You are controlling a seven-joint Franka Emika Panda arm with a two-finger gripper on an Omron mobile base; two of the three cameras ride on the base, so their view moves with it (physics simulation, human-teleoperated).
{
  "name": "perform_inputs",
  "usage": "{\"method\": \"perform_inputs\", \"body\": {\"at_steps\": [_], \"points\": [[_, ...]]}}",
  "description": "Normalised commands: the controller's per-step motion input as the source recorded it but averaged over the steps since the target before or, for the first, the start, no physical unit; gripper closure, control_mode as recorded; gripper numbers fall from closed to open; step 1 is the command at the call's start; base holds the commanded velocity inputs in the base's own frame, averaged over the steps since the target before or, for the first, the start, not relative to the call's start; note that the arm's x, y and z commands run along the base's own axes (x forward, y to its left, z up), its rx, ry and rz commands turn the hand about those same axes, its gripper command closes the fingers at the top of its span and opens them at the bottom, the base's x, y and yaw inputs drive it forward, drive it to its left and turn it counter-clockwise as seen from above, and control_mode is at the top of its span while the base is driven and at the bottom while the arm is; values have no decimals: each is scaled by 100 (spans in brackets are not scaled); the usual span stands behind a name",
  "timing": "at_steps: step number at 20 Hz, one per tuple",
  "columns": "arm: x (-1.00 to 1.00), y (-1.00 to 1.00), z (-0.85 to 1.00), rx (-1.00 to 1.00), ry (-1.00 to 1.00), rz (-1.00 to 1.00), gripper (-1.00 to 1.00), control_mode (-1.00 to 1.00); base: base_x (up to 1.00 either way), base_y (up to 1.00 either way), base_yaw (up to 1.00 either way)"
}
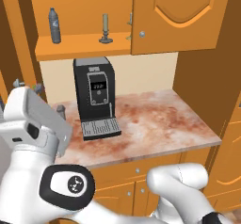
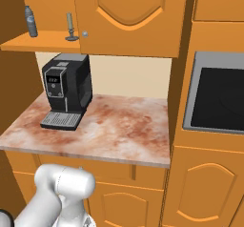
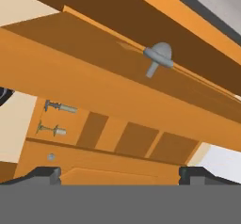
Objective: Pick the candle and candle from the dining table and place them in the open cabinet. Close the cabinet after placing the objects.
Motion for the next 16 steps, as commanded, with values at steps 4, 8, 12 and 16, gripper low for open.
{"method": "perform_inputs", "body": {"at_steps": [4,8,12,16], "points": [[-4,-21,0,5,6,0,-100,-100,0,0,0],[-83,38,-1,-6,-15,10,-100,-100,0,0,0],[-50,32,-5,0,-3,12,-100,-100,0,0,0],[1,5,0,4,0,4,-100,-100,0,0,0]]}}
